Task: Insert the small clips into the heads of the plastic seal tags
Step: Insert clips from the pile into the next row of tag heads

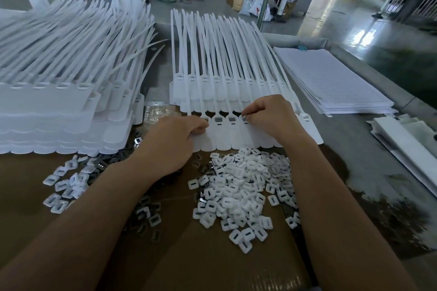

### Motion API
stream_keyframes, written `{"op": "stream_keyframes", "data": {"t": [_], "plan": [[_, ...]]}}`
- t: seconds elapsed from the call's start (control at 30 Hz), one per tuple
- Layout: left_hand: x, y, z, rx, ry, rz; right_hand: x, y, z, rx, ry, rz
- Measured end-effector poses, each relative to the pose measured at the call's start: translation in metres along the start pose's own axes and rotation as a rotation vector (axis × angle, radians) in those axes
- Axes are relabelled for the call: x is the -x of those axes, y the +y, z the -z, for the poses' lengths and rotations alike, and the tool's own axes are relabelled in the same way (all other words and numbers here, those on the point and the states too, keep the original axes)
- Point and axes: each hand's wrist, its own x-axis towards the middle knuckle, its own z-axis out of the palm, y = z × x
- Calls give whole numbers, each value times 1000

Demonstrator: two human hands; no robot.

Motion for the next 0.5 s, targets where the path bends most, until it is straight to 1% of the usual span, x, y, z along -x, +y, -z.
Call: {"op": "stream_keyframes", "data": {"t": [0.13, 0.3, 0.5], "plan": [[0, 0, 0, -9, -1, -5, 0, -2, -1, 32, 32, -4], [-2, -4, -1, -58, 17, -24, 0, -2, -1, 52, 28, 2], [-3, -5, -2, -72, 29, -45, 3, -1, 7, 89, 1, 61]]}}
